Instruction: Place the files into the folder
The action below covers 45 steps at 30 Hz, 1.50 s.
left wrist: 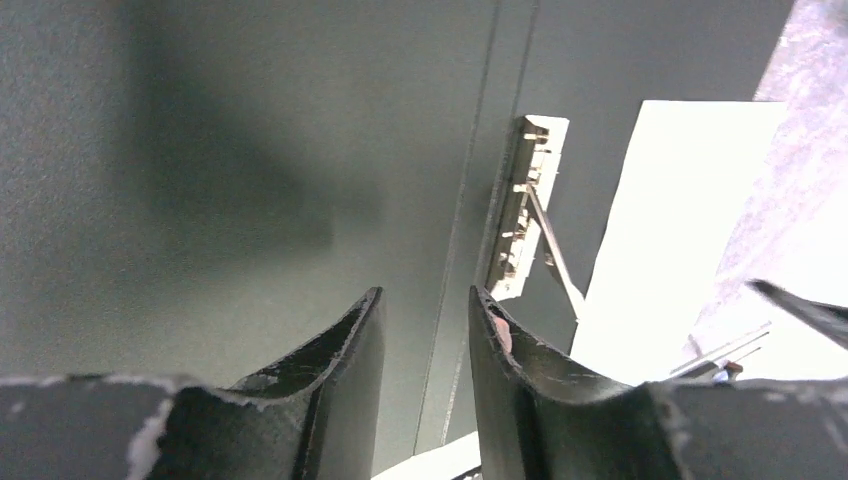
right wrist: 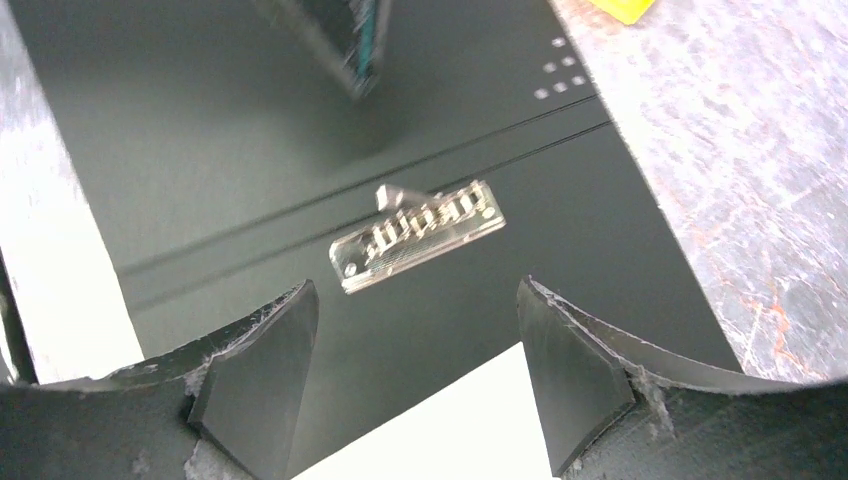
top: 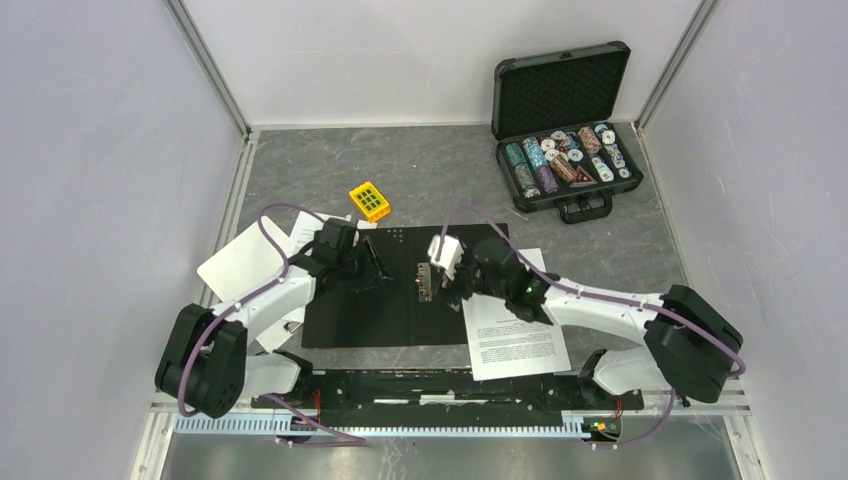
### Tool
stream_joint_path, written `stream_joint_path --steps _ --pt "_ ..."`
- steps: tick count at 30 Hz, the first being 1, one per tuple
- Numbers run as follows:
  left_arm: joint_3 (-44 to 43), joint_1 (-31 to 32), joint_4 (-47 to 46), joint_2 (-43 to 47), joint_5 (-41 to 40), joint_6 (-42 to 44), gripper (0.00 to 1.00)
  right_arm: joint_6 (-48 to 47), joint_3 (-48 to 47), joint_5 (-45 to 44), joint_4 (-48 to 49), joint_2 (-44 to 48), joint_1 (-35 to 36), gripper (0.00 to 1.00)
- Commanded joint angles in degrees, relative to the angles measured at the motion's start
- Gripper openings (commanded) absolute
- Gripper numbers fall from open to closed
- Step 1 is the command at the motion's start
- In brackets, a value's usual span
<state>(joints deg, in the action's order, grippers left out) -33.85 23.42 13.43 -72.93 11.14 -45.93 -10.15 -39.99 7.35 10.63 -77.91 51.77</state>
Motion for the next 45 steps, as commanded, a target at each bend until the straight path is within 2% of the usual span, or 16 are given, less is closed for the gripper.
stream_joint_path --steps 1,4,8,17,21,22,24,29,33,35,38,39,42,45 --pt "-3.61 -0.23 2.82 3.26 1.7 3.48 0.47 -13.9 8.37 8.25 18.16 2.86 0.8 0.79" --pt "-6.11 -0.34 9.02 6.03 -2.91 5.44 0.53 -16.33 5.92 7.76 17.42 -0.27 0.8 0.79" --pt "-8.46 -0.36 14.46 11.9 -7.28 7.65 0.56 -19.49 1.6 8.59 16.21 -6.74 1.04 0.76" --pt "-8.74 -0.46 21.19 20.0 -8.08 10.83 0.61 -23.59 -4.05 4.01 19.91 -14.91 1.8 0.72" --pt "-9.21 -0.48 22.83 21.68 -6.51 11.91 0.62 -22.95 -6.46 1.76 22.27 -18.2 0.31 0.51" --pt "-9.45 -0.44 23.21 22.3 -6.41 12.26 0.64 -22.49 -6.99 1.66 22.93 -19.15 -0.34 0.47" --pt "-9.71 -0.47 23.66 23.49 -6.34 12.78 0.75 -22.15 -8.32 3.3 23.78 -20.83 -1.86 0.44" --pt "-10.17 -0.53 24.12 25.31 -6.51 14.04 0.89 -18.65 -13.8 8.46 22.9 -25.85 -5.71 0.45" --pt "-10.52 -0.5 24.98 24.72 -4.58 15.67 1.0 -15.04 -13.72 9.56 25.94 -26.54 -7.35 0.44" --pt "-10.39 -0.43 24.68 24.33 -3.18 15.65 1.0 -15.04 -11.97 12.15 27.56 -24.44 -7.56 0.47" --pt "-10.45 -0.56 24.31 23.77 -1.01 15.79 1.0 -18.65 -7.32 17.69 28.53 -19.92 -7.56 0.65" --pt "-10.61 -0.52 24.36 23.43 -0.31 16.11 1.0 -19.78 -6.48 19.39 27.75 -18.44 -7.56 0.69" --pt "-10.5 -0.43 24.02 22.65 1.21 17.08 1.0 -21.15 -4.8 22.53 24.06 -15.51 -7.4 0.7" --pt "-10.13 -0.43 22.72 22.62 2.58 17.29 1.0 -22.36 -1.13 21.92 25.06 -13.41 -5.66 0.68"
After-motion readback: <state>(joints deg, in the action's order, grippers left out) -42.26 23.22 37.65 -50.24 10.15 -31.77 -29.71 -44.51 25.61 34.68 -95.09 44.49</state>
